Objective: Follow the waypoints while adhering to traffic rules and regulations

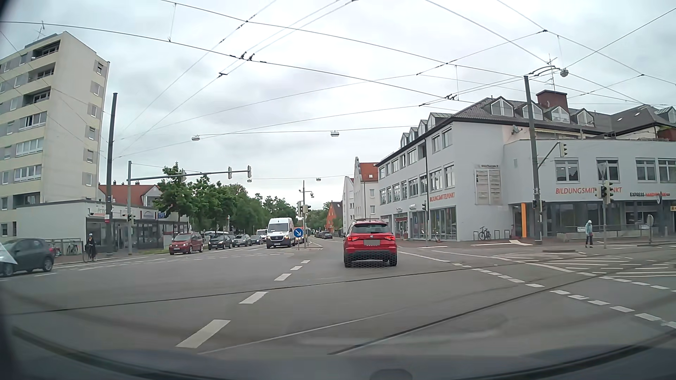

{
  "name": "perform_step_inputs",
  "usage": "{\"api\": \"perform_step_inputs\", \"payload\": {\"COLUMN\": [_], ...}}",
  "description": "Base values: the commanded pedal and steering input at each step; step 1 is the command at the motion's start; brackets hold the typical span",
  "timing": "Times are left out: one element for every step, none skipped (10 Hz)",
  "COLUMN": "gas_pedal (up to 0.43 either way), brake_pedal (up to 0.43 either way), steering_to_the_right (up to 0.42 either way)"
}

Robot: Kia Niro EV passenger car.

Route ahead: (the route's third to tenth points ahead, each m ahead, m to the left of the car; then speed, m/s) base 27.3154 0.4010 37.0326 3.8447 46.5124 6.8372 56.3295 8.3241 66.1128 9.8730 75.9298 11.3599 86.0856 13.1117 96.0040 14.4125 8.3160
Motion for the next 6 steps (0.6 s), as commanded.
{"api": "perform_step_inputs", "payload": {"gas_pedal": [0.26, 0.248, 0.22, 0.22, 0.22, 0.22], "brake_pedal": [0.0, 0.0, 0.0, 0.0, 0.0, 0.0], "steering_to_the_right": [-0.003, -0.004, -0.004, -0.004, -0.006, -0.007]}}
